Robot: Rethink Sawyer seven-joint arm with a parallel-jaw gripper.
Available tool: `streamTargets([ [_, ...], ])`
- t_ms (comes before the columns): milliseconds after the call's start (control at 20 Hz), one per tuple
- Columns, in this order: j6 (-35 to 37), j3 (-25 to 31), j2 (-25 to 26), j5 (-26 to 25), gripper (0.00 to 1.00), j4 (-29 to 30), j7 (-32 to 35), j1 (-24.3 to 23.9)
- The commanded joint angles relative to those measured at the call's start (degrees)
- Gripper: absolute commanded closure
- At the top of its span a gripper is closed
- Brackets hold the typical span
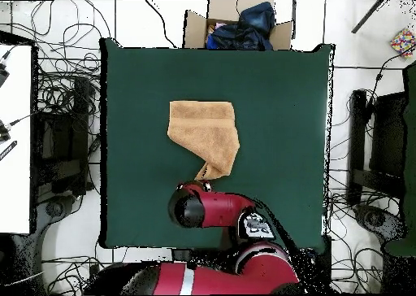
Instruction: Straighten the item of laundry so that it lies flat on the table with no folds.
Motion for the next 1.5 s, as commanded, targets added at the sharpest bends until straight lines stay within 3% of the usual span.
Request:
streamTargets([
  [50,5.97,6.29,0.79,-3.21,0.0,-7.18,0.62,-0.53],
  [800,2.36,7.55,1.26,-4.07,0.0,-5.16,4.34,-2.88],
  [1150,-3.4,5.16,-2.11,-5.22,0.0,-1.15,7.76,-3.09],
  [1500,-4.69,6.38,-5.21,-10.17,0.0,3.3,6.25,-8.64],
])
